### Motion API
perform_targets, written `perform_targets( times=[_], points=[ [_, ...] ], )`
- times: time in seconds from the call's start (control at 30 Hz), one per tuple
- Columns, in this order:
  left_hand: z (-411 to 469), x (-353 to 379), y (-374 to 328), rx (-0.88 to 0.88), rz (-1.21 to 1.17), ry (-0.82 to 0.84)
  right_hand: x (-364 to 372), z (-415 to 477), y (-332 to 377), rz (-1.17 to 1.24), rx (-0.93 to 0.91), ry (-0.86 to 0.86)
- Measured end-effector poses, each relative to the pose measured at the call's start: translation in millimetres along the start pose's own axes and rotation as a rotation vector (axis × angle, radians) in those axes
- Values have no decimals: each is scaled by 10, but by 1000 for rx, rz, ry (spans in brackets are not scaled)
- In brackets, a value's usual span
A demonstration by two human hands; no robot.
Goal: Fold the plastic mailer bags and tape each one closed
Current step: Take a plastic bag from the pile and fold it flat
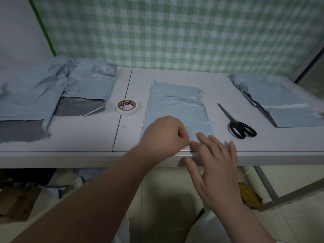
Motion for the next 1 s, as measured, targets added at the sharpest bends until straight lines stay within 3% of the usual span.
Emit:
perform_targets(
  times=[0.33, 1.0],
  points=[
    [56, -49, 256, -211, -9, 123, -1, 14, -45, 41, 13, -3],
    [-285, -560, 799, -353, -89, 96, -67, 50, -38, 110, 63, -8]
  ],
)
Point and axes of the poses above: each hand's wrist, its own z-axis towards the middle knuckle, its own x-axis out of the palm, y = z × x, the point moved 10 cm from there along z, towards the middle knuckle
